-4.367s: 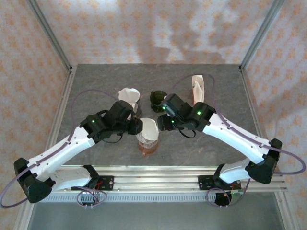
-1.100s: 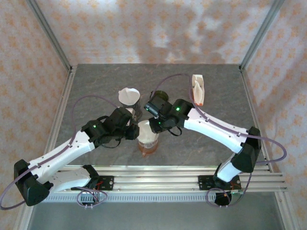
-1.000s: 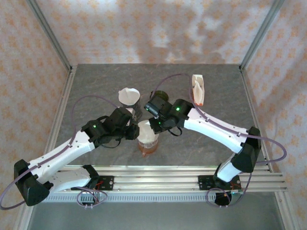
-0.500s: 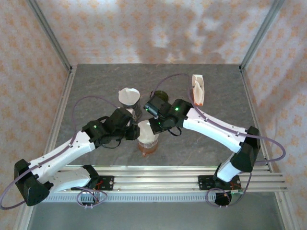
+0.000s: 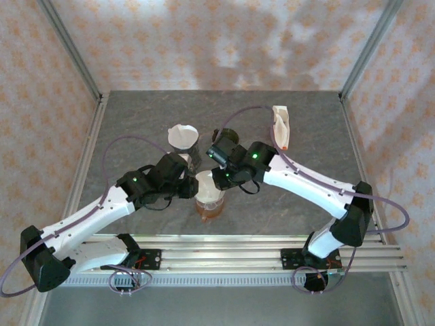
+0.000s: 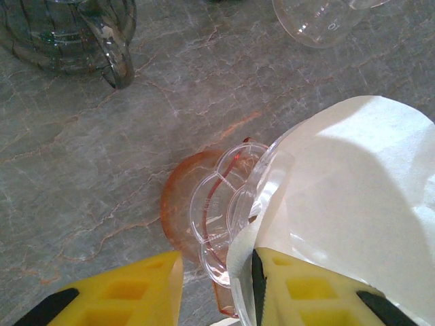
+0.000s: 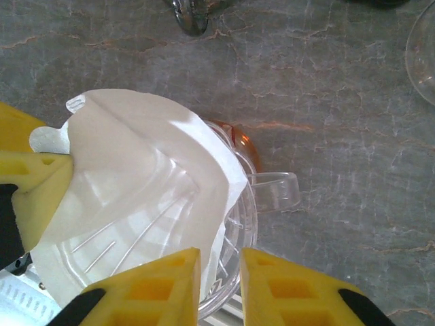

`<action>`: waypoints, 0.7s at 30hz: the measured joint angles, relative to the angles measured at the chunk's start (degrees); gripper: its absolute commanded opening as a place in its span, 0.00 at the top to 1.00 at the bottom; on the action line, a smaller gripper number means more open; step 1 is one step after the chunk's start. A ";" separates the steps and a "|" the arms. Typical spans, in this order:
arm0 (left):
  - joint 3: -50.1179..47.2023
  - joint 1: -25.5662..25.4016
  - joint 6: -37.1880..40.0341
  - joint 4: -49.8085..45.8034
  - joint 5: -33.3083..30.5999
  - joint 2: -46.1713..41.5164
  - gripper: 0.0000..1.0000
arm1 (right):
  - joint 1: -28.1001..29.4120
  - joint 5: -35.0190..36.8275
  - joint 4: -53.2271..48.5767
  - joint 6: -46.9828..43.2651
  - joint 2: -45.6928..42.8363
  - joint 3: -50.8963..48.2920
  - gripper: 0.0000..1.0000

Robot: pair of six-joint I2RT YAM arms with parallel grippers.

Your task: Place the coffee filter in the dripper

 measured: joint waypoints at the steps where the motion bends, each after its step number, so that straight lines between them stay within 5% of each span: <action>1: 0.00 0.00 0.00 0.00 0.00 0.00 0.66 | 0.00 -0.11 0.04 0.02 0.00 0.00 0.84; 8: -0.04 0.00 0.00 0.00 0.00 0.00 0.66 | 0.00 -0.55 0.24 0.17 0.00 -0.04 0.98; 15: -0.22 0.00 0.00 0.20 0.00 0.00 0.65 | 0.00 -0.48 0.22 -0.02 0.17 -0.04 0.98; 21: -0.52 0.00 -0.26 0.39 0.00 0.00 0.53 | 0.00 -0.48 0.22 -0.02 0.48 -0.35 0.99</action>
